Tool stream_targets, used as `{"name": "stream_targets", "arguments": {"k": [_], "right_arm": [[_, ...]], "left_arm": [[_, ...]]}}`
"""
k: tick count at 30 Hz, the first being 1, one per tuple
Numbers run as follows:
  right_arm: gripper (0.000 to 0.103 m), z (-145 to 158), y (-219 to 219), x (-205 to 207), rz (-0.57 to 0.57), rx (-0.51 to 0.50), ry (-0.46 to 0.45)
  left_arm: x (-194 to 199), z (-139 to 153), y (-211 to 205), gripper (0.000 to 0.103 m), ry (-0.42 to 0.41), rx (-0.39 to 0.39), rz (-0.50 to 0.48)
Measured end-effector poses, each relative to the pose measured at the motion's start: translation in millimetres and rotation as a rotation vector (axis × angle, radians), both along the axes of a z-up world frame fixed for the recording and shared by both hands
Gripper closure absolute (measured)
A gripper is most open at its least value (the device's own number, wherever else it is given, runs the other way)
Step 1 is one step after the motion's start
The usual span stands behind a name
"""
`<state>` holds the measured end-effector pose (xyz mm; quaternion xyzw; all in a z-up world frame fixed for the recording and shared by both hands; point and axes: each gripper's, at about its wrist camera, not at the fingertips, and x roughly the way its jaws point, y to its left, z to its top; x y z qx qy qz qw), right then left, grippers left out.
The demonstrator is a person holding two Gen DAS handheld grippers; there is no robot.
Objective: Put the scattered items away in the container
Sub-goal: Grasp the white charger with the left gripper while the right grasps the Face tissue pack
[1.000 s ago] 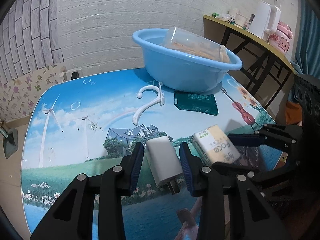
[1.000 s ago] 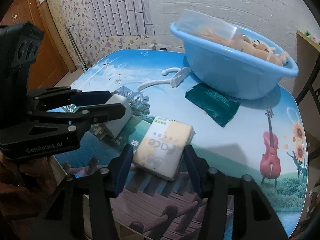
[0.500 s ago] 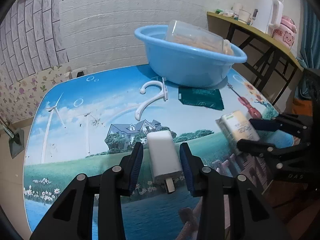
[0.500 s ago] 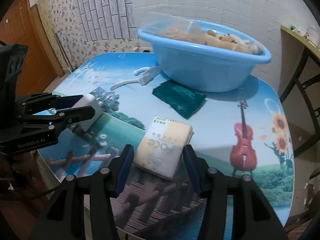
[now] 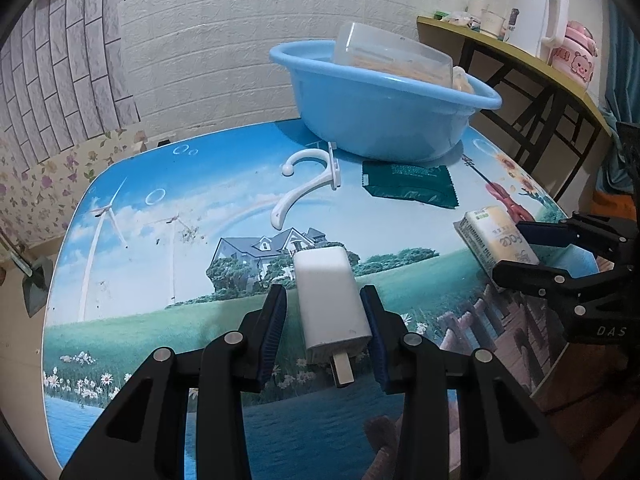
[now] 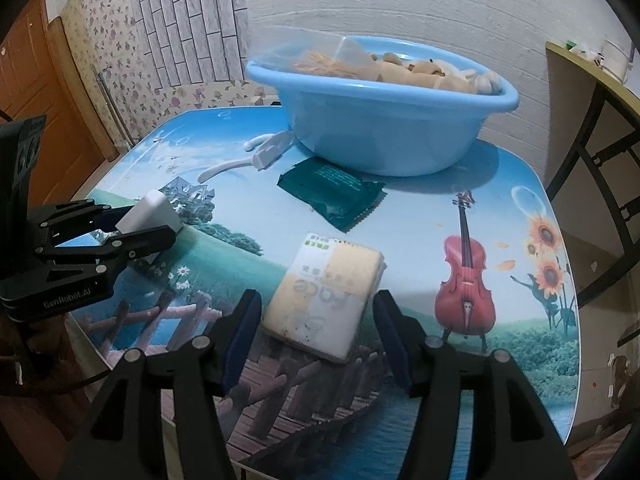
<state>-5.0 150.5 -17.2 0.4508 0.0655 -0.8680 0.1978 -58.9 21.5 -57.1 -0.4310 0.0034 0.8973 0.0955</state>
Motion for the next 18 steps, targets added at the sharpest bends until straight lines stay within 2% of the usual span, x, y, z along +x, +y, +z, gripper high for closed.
{"name": "stream_targets", "arguments": {"k": [6, 10, 12, 14, 18], "right_arm": [[0.043, -9, -9, -3, -0.026, 0.035, 0.001], [0.038, -11, -12, -4, -0.034, 0.045, 0.016], [0.031, -13, -12, -5, -0.042, 0.041, 0.019], [0.015, -16, -12, -5, -0.061, 0.038, 0.018], [0.002, -19, -14, -6, -0.073, 0.037, 0.017]], "left_arm": [[-1, -2, -1, 0.066, 0.001, -0.006, 0.003], [-1, -3, 0, 0.064, 0.014, -0.016, 0.003], [0, -3, 0, 0.061, 0.022, -0.016, 0.001], [0, -4, 1, 0.052, 0.028, -0.017, 0.0], [2, -6, 4, 0.038, 0.039, -0.038, -0.002]]}}
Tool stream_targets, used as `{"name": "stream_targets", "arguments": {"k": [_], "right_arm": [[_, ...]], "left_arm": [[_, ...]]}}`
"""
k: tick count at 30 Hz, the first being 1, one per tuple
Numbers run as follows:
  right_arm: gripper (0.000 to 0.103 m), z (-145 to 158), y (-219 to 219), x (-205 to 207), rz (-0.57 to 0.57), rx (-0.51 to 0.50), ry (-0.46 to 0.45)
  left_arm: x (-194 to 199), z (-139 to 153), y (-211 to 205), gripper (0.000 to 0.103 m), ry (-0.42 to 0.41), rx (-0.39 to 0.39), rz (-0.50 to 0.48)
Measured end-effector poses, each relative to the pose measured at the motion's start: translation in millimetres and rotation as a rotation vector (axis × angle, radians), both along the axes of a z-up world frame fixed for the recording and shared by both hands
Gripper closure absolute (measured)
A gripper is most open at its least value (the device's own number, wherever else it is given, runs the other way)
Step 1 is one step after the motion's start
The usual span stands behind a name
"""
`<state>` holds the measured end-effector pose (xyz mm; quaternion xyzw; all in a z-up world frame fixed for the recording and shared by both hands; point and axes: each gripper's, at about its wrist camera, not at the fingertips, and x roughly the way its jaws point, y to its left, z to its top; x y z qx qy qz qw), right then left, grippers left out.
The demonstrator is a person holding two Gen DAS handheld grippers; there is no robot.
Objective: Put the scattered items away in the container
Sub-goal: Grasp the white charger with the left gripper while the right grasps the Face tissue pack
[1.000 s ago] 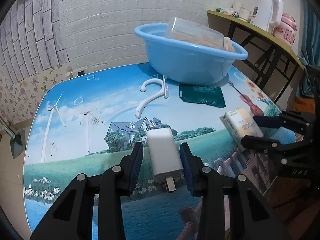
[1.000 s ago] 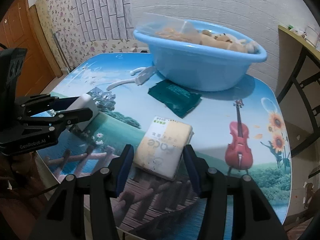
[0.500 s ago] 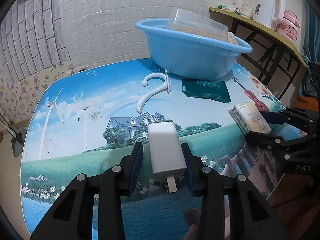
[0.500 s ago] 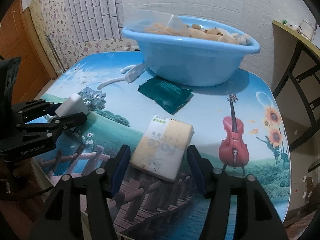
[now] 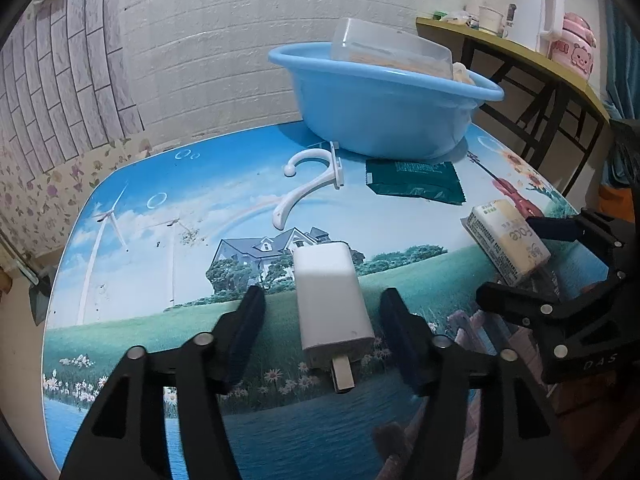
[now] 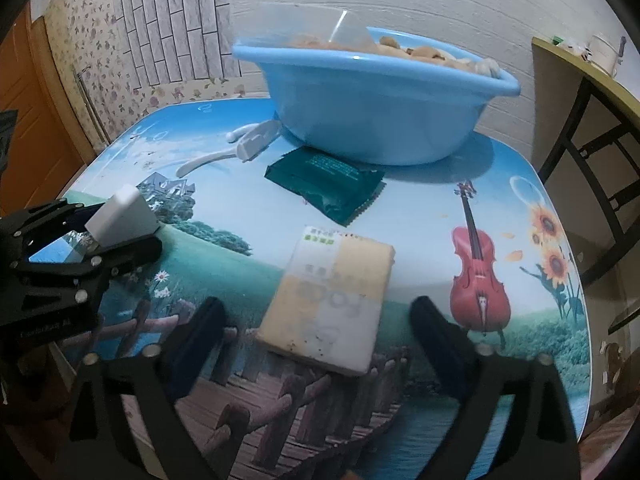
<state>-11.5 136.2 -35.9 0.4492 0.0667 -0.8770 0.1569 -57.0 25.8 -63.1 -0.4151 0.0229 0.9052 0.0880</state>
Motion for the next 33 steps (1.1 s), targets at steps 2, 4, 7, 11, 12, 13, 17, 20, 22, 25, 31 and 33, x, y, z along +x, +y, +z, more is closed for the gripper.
{"name": "stream_targets", "arguments": {"k": [2, 4, 7, 11, 12, 13, 17, 20, 22, 25, 31, 33], "right_arm": [[0.0, -1, -1, -1, -0.012, 0.003, -0.002], [0.0, -1, -1, -1, -0.023, 0.003, -0.002], [0.0, -1, -1, -2, -0.04, 0.004, -0.006], [0.0, -2, 1, -3, -0.082, 0.004, -0.006], [0.0, -2, 1, -2, -0.092, 0.004, -0.001], [0.0, -2, 1, -2, -0.097, 0.005, 0.005], [0.0, -2, 1, -2, -0.097, 0.006, 0.002], [0.0, -2, 1, -2, -0.099, 0.006, 0.005], [0.0, -2, 1, -2, -0.099, 0.007, 0.005], [0.0, -2, 0, -1, -0.095, 0.007, 0.008], [0.003, -1, -2, 1, -0.089, 0.007, 0.016], [0.007, 0, -3, 2, -0.083, 0.006, 0.017]], "left_arm": [[0, -1, 1, 0.03, -0.003, -0.003, -0.004], [0, -1, 1, 0.021, -0.006, -0.004, -0.004], [-1, -3, 0, 0.01, -0.012, -0.016, 0.012], [-3, -6, -6, 0.0, -0.022, -0.013, 0.053], [-2, -6, -5, 0.0, -0.022, -0.019, 0.053], [-2, -6, -5, 0.0, -0.022, -0.02, 0.053], [-1, -5, -6, 0.0, -0.032, -0.016, 0.062], [-2, -4, -6, 0.0, -0.057, -0.018, 0.075], [0, -4, -7, 0.0, -0.055, -0.019, 0.074], [1, -5, -8, 0.0, -0.047, -0.019, 0.069], [4, -4, -9, 0.003, -0.012, -0.01, 0.056], [5, -4, -10, 0.007, 0.0, -0.007, 0.059]]}}
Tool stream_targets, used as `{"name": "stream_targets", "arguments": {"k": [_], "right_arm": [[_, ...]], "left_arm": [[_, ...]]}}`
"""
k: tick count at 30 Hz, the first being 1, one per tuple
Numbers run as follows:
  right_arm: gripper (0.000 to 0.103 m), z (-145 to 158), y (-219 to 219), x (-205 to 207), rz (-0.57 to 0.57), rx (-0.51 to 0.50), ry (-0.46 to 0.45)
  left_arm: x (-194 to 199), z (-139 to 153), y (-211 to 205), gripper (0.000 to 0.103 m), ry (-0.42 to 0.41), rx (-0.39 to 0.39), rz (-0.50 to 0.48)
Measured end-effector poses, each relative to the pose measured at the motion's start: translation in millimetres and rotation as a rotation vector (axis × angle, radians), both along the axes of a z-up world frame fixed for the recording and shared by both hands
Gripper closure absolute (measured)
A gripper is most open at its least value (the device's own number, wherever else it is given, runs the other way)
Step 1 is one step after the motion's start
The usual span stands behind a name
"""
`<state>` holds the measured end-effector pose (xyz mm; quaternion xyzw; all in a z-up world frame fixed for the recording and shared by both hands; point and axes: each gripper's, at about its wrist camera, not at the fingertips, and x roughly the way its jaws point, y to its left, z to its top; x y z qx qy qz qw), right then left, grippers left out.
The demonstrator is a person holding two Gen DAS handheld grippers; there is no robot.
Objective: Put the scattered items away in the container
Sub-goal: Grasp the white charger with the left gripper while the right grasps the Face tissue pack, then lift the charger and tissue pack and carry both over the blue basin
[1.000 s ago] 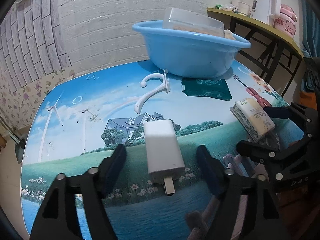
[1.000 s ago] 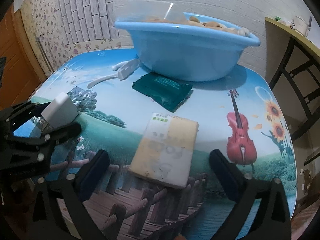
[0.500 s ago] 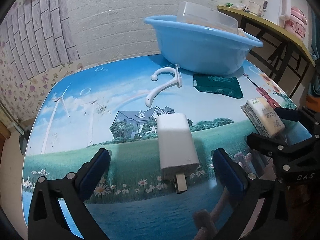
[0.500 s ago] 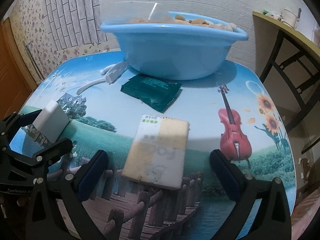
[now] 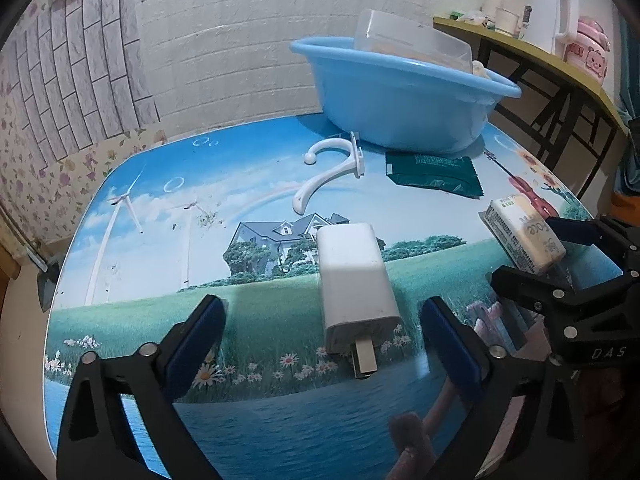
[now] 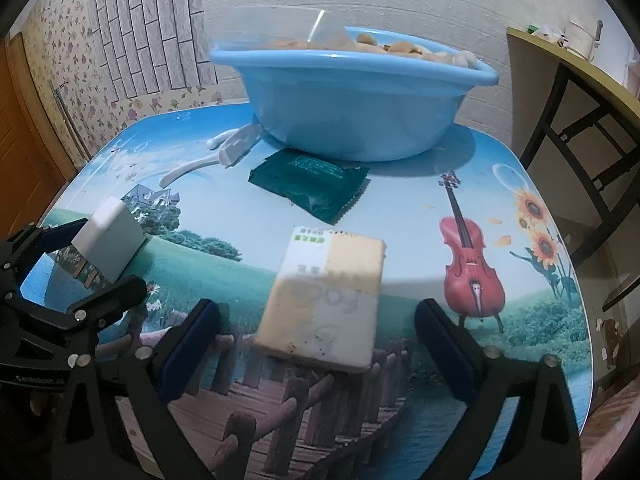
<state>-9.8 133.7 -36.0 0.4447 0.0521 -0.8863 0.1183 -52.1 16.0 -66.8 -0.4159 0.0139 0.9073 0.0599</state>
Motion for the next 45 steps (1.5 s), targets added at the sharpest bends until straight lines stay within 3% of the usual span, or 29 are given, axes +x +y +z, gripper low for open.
{"name": "stream_targets", "arguments": {"k": [3, 11, 14, 16, 17, 28, 45], "right_arm": [[0.011, 0, -1, 1, 0.008, -0.001, 0.003], [0.024, 2, -5, 4, 0.033, -0.004, 0.016], [0.037, 4, -5, 5, 0.034, -0.004, 0.023], [0.048, 4, -5, 5, 0.032, -0.005, 0.027], [0.054, 4, -4, 4, 0.033, -0.006, 0.028], [0.057, 15, 1, 7, 0.037, -0.039, 0.061], [0.058, 77, 5, 0, 0.081, -0.123, 0.228]], "left_arm": [[0, 1, 0, 0.012, 0.011, 0.002, 0.002], [0, 4, 3, 0.048, 0.048, 0.0, -0.018], [0, 5, 3, 0.063, 0.053, 0.001, -0.019], [0, 5, 3, 0.078, 0.056, 0.002, -0.022], [0, 5, 4, 0.079, 0.056, 0.0, -0.022], [2, 18, 0, 0.079, 0.056, 0.025, -0.014], [-28, 89, 17, 0.079, 0.184, 0.073, -0.078]]}}
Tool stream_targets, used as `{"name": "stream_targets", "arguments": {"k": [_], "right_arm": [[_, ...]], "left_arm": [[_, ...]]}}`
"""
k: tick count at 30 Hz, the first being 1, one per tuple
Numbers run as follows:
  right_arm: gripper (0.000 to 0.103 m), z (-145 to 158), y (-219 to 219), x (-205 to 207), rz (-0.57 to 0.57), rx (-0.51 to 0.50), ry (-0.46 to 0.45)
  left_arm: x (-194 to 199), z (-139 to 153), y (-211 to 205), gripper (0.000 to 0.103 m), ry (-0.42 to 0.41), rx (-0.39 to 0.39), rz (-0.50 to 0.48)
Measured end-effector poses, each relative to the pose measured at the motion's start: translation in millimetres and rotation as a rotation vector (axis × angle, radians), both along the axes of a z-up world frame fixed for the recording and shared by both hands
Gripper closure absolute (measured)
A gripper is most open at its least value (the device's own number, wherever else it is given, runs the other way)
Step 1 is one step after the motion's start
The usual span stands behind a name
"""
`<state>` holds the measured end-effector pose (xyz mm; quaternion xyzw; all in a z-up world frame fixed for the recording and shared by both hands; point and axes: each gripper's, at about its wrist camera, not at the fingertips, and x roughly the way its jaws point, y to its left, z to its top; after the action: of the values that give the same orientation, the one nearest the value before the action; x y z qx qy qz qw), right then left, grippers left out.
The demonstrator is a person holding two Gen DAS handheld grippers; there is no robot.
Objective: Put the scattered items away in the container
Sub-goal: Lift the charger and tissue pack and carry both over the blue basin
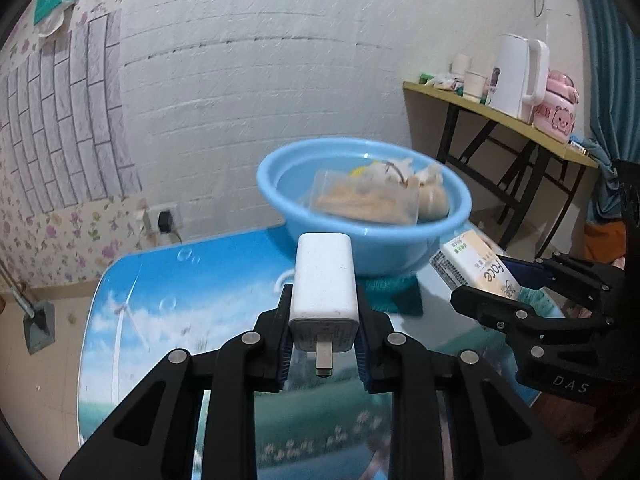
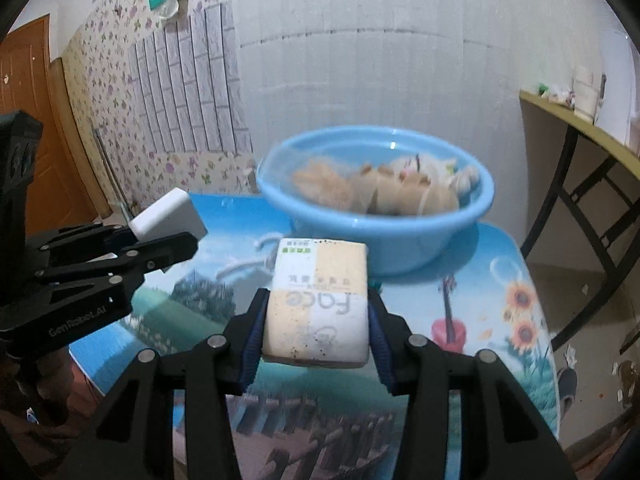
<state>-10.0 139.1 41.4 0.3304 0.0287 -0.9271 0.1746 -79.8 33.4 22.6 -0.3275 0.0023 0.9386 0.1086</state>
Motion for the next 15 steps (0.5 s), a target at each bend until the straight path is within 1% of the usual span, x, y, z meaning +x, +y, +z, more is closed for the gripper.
{"name": "stream_targets", "arguments": {"k": [7, 11, 15], "right_arm": [[0.058, 14, 14, -29, -0.03, -0.023, 0.003], [0.058, 17, 18, -42, -0.031, -0.023, -0.002], [0.058, 16, 19, -53, -0.023, -0.019, -0.011]], "left_arm": [[-32, 15, 9, 0.079, 0.022, 0.0, -0.026], [-51, 18, 15, 0.079, 0.023, 0.0, -0.039], [-62, 18, 22, 0.079, 0.026, -0.005, -0.054]]}}
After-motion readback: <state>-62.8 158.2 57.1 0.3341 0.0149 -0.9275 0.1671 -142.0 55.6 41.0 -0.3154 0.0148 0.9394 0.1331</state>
